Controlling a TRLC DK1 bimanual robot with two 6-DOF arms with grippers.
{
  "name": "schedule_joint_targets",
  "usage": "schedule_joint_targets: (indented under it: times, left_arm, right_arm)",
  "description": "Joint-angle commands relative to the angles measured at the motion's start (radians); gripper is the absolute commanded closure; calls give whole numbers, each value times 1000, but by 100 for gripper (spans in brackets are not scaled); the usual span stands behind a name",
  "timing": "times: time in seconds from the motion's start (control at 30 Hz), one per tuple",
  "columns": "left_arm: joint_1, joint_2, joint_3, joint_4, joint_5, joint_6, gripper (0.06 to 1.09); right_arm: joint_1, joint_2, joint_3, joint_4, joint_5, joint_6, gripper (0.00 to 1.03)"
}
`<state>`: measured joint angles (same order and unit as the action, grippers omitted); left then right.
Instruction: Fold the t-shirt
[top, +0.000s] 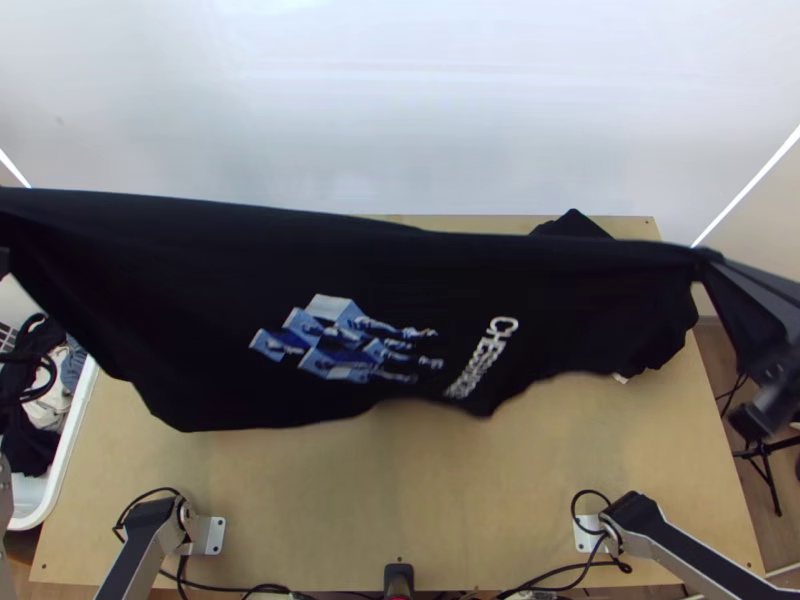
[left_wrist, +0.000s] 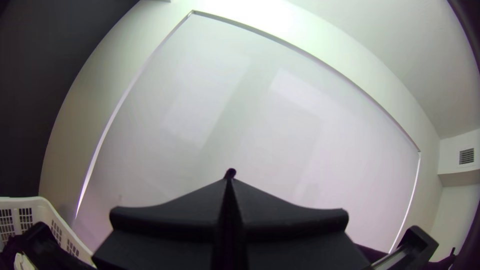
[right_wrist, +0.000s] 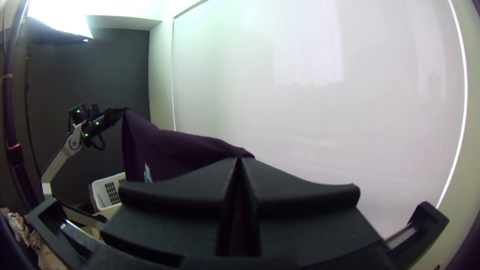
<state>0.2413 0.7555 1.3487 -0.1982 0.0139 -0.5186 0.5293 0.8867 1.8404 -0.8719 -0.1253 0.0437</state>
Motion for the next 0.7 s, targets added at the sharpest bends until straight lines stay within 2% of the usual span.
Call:
schedule_joint_targets:
  times: [0.0, 0.17, 0.37, 0.67]
  left_arm:
    - [36, -61, -5, 51, -5, 8, 105]
    - [38, -131, -13, 45, -3, 19, 105]
    - [52, -229, -39, -9, -5, 20, 105]
    - [90, -305, -106, -10, -5, 31, 105]
  right_arm:
    - [-8, -121, -32, 67, -53, 5, 100]
    - [-43, -216, -32, 166, -109, 71, 100]
    - [-104, -342, -20, 165, -116, 133, 100]
    - [-129, -428, -12, 169, -120, 186, 100]
